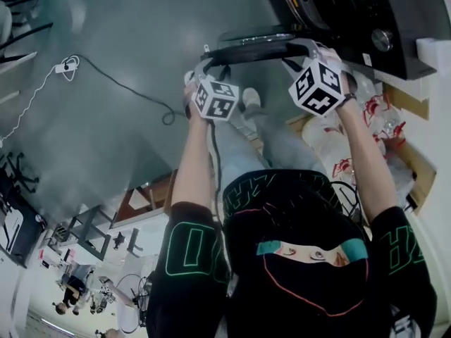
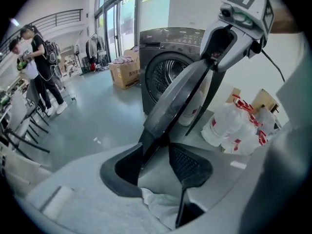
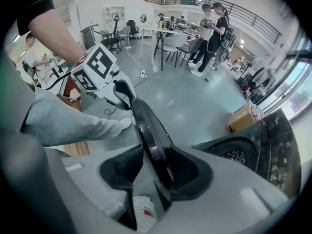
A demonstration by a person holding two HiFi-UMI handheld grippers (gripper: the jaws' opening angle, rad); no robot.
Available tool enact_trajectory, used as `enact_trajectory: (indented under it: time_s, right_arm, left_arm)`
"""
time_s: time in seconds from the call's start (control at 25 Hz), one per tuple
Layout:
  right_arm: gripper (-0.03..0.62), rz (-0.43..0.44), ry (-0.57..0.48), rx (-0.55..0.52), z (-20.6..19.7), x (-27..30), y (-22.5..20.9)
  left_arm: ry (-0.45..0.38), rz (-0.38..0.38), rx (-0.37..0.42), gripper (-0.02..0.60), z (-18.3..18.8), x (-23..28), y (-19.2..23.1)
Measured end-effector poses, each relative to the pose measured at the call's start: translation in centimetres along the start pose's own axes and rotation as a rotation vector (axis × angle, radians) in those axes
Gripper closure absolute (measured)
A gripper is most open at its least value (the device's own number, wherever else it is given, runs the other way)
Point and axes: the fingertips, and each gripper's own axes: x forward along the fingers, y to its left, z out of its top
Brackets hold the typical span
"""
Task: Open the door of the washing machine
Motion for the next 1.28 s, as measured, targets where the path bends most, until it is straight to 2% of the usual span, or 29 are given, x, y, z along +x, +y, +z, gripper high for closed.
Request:
enact_trajectory:
  time_s: [0.2,0.44,0.6,0.72,0.84,0.88,0.92,1.0,1.04,1.12,1.28]
  right_arm:
    - [0.421,0.028,-0.003,-0.089,-1.5,-1.0,3.6]
    - [0.419,0.036,0.009,-0.180,-2.8,-1.6,5.7]
    - [0.419,0.004,-0.032,-0.209,-2.6,-1.4,5.2]
    - [0.416,0.002,-0.055,-0.208,-2.6,-1.7,5.2]
    - [0.418,-0.003,-0.171,-0.093,-0.9,-4.0,4.5]
    - [0.418,-0.001,-0.231,-0.020,-0.1,-5.1,4.3]
    - [0.426,0.000,-0.301,0.062,1.0,-6.4,3.9]
    - [0.483,-0.006,-0.463,0.220,3.7,-8.9,2.6]
    - [0.503,-0.014,-0.542,0.287,5.1,-10.2,1.6]
    - [0.591,-0.028,-0.688,0.405,7.7,-13.1,-0.4]
    - [0.591,0.010,-0.967,0.600,12.7,-20.1,-5.1]
  left_arm:
    - [0.066,0.002,-0.074,0.411,-3.5,-2.0,-4.5]
    - [0.065,0.029,-0.131,0.417,-5.4,-3.2,-7.9]
    - [0.065,0.085,-0.162,0.417,-5.2,-3.6,-7.3]
    - [0.064,0.142,-0.246,0.419,-5.1,-5.8,-6.7]
    - [-0.034,0.211,-0.413,0.436,-3.8,-9.7,-5.3]
    - [-0.083,0.232,-0.487,0.476,-3.3,-11.3,-5.3]
    - [-0.137,0.249,-0.565,0.569,-2.6,-12.9,-5.4]
    - [-0.246,0.271,-0.677,0.571,-0.5,-15.6,-5.8]
    - [-0.288,0.279,-0.685,0.571,0.9,-16.5,-5.8]
    - [-0.364,0.297,-0.637,0.571,4.5,-18.7,-4.6]
    - [-0.629,0.351,-0.576,0.571,15.3,-26.9,1.1]
